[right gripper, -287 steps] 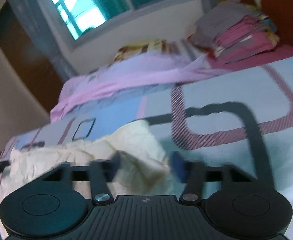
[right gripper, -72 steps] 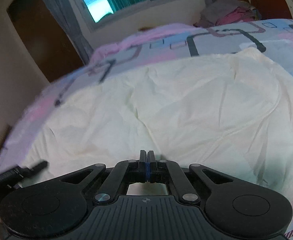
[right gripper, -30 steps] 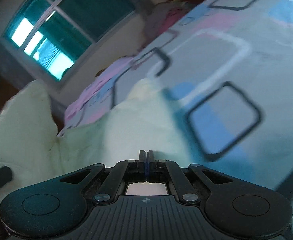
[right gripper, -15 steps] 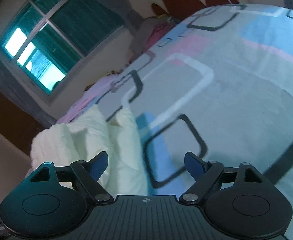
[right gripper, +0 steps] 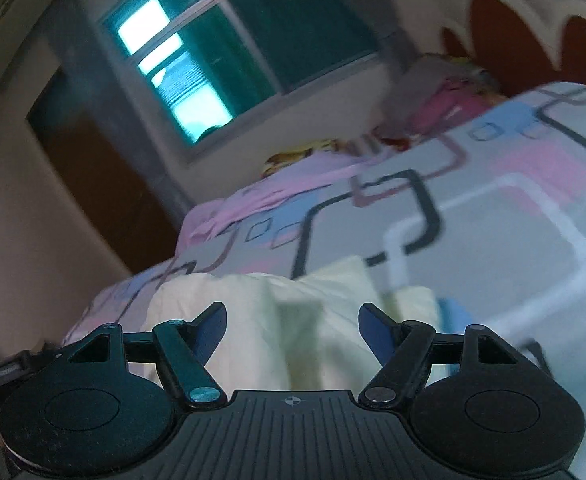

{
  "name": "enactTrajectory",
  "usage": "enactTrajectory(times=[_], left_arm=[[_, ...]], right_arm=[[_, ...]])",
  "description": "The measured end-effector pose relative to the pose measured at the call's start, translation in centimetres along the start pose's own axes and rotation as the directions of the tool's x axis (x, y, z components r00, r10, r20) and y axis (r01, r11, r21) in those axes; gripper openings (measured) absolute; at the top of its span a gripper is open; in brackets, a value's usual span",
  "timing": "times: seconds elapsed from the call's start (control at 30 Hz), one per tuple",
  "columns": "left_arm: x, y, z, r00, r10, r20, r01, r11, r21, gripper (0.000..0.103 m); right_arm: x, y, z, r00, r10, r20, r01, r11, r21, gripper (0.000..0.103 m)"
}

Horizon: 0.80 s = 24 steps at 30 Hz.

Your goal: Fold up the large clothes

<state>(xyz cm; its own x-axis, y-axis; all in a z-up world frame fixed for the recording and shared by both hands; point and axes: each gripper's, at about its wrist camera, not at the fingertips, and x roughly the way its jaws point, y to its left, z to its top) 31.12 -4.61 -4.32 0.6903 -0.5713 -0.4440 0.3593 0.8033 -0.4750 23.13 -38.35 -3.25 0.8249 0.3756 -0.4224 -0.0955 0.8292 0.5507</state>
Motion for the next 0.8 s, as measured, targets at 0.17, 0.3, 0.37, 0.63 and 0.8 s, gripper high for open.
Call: enactTrajectory(times=[0.17, 0.3, 0.37, 0.63, 0.8], left_arm=[[2.8, 1.5, 0.9, 0.997, -0.031, -0.076, 0.031, 1.000, -0.004, 0.042], [4.7, 1.0, 1.1, 0.992, -0.055, -0.110, 0.060, 0.997, 0.049, 0.036], [5.7, 0.2, 1.4, 0.990, -0.068, -0.124, 0.079, 0.993, 0.084, 0.035], [12.4, -2.4, 0.0, 0.965, -0.024, -0.261, 0.086, 0.969, 0.230, 0.036], [15.7, -1.0, -1.4, 0.940, -0.019, -0.341, 0.080, 0.983, 0.166, 0.037]], right_arm=[[4.3, 1.0, 1.0, 0.989, 0.059, -0.134, -0.069, 0.995, -0.069, 0.073], [5.9, 0.7, 0.4, 0.980, 0.072, -0.186, -0.088, 0.993, -0.083, 0.017], [5.5, 0.3, -0.3, 0.984, 0.021, -0.174, -0.039, 0.994, -0.100, 0.017], [7.7, -4.3, -3.7, 0.968, -0.123, -0.220, 0.118, 0.992, -0.035, 0.017], [8.9, -7.5, -4.8, 0.971, -0.074, -0.227, 0.095, 0.992, 0.084, 0.017]])
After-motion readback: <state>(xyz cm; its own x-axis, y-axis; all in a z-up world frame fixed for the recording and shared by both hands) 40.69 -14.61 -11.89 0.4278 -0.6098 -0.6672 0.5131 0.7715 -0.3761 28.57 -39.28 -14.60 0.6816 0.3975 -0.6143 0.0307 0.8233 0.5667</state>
